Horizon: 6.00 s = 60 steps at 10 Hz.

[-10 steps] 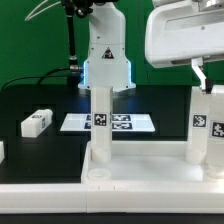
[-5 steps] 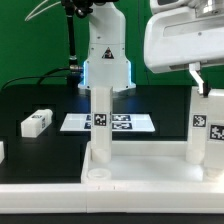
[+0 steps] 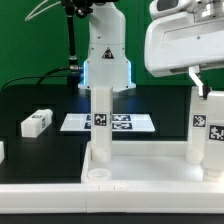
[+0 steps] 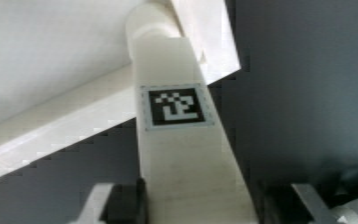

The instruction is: Assemble desk

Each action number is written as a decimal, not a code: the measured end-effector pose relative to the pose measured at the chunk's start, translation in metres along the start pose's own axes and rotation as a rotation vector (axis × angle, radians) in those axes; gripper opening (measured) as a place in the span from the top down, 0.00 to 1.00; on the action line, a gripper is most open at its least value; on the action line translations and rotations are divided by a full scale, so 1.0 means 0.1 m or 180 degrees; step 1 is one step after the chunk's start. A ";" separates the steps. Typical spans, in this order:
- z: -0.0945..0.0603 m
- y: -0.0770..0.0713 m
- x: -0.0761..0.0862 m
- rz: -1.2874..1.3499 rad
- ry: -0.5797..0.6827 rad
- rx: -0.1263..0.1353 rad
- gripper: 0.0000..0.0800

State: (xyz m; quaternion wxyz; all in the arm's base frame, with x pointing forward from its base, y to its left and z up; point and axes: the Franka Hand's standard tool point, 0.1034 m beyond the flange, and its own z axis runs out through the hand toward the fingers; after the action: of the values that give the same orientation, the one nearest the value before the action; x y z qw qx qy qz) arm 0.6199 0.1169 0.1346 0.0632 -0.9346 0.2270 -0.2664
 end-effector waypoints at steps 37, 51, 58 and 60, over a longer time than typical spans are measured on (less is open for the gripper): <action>-0.18 0.25 0.39 -0.0098 -0.0359 -0.0156 0.19; 0.16 0.29 0.35 0.0426 -0.1459 -0.0445 0.19; 0.25 0.19 0.23 0.0996 -0.1371 -0.0577 0.54; 0.25 0.19 0.23 0.1448 -0.1333 -0.0678 0.64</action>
Offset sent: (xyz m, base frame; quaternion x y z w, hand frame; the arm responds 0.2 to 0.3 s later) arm -0.0071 0.0039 -0.0012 0.0065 -0.0250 0.0211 0.9994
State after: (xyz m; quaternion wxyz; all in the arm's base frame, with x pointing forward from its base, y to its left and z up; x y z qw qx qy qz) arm 0.6430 0.0897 0.1191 0.0683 -0.8958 0.4387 -0.0223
